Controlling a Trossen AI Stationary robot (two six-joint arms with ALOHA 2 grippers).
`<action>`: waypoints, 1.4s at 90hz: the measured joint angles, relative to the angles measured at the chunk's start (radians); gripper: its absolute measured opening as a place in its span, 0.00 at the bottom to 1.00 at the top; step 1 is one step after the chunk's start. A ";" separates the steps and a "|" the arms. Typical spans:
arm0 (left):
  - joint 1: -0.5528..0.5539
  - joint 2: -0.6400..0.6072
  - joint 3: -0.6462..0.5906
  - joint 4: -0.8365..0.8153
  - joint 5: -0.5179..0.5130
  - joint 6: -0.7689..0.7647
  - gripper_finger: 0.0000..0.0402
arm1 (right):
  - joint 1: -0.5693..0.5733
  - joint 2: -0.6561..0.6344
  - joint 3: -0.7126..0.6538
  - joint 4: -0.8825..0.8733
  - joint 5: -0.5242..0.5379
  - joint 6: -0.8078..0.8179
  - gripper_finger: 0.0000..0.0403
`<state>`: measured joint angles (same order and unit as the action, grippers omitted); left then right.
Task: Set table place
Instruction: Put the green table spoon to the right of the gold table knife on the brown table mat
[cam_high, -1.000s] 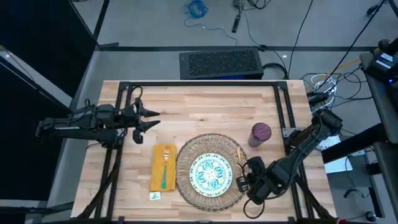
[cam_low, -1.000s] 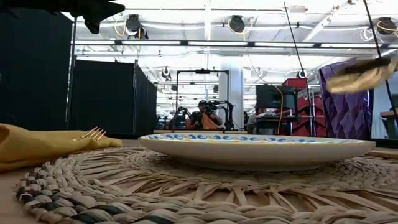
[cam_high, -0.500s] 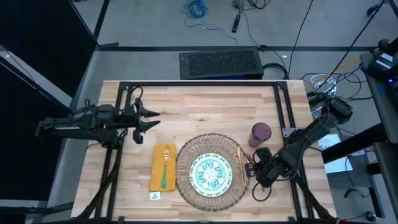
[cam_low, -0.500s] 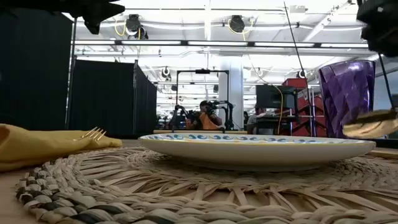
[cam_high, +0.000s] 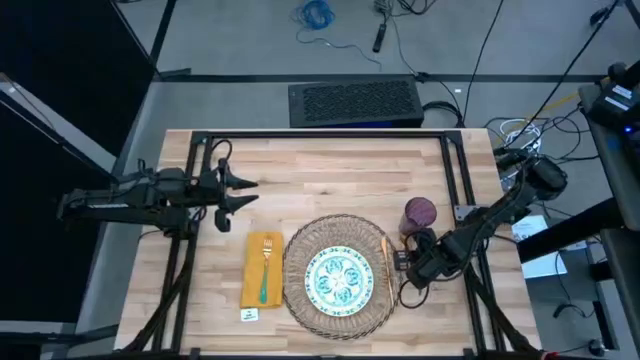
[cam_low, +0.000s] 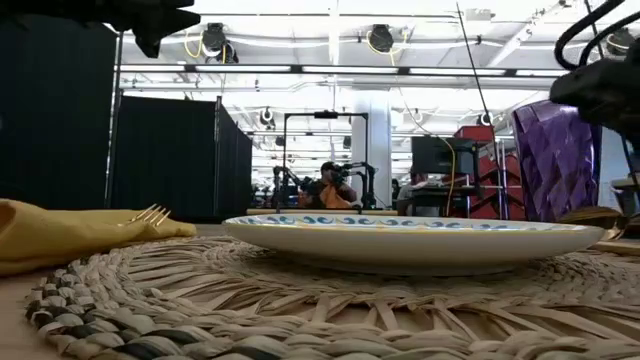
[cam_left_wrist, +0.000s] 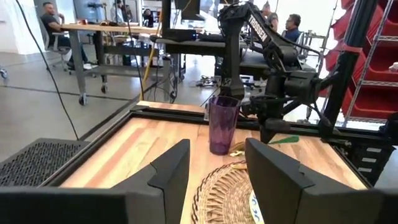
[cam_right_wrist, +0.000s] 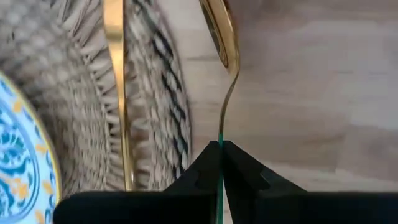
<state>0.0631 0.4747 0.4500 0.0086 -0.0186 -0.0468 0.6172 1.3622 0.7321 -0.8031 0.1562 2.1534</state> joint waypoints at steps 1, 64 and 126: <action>0.000 0.000 0.000 0.000 0.000 0.000 0.35 | -0.002 0.002 0.000 0.003 0.000 0.000 0.00; 0.000 0.000 0.000 0.001 0.000 -0.023 0.35 | -0.001 0.120 0.000 0.172 0.011 0.004 0.00; 0.000 0.000 0.000 0.006 0.000 -0.023 0.35 | 0.026 0.121 0.000 0.137 -0.052 -0.005 0.19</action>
<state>0.0631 0.4747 0.4500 0.0141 -0.0185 -0.0700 0.6434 1.4830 0.7322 -0.6660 0.1040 2.1487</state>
